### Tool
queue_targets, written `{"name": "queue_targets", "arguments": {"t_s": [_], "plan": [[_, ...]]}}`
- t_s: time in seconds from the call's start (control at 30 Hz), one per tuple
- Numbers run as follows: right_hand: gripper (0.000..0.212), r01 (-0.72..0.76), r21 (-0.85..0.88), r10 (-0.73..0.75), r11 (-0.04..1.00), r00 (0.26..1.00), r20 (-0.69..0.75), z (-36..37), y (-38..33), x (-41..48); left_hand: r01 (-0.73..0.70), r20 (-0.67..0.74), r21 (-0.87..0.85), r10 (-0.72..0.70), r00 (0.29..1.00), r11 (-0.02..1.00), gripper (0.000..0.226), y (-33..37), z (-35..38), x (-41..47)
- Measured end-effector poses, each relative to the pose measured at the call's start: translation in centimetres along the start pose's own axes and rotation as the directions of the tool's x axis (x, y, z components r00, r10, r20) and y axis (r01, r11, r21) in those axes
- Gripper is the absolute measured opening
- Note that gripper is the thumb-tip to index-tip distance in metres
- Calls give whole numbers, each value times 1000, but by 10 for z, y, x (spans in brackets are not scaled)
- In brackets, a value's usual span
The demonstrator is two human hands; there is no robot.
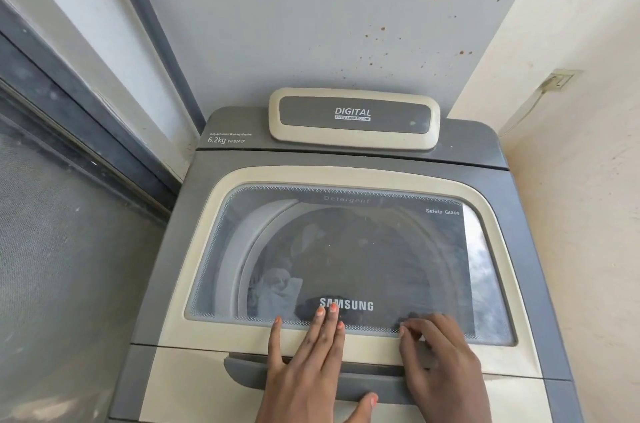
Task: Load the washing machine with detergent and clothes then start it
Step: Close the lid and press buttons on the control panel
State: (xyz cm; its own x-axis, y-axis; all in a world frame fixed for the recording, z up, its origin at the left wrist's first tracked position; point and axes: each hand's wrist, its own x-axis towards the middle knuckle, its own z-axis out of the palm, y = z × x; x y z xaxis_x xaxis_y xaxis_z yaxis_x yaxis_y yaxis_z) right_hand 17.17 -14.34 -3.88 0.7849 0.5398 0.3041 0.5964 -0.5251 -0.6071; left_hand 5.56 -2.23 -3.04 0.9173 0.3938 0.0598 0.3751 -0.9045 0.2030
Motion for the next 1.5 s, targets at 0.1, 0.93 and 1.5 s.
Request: {"name": "queue_targets", "arguments": {"t_s": [0.1,0.93,1.5], "plan": [[29,7,4,-7,1000,1000,-18,0,-1,-1,-34,-121,43,39,992,999,70,1,3,-1],[15,-65,-124,71,990,997,40,-6,-9,-7,27,-29,27,-26,999,999,68,7,0,-15],[59,31,-200,37,979,944,327,-8,-11,4,129,44,-40,-127,991,991,73,6,-12,5]]}}
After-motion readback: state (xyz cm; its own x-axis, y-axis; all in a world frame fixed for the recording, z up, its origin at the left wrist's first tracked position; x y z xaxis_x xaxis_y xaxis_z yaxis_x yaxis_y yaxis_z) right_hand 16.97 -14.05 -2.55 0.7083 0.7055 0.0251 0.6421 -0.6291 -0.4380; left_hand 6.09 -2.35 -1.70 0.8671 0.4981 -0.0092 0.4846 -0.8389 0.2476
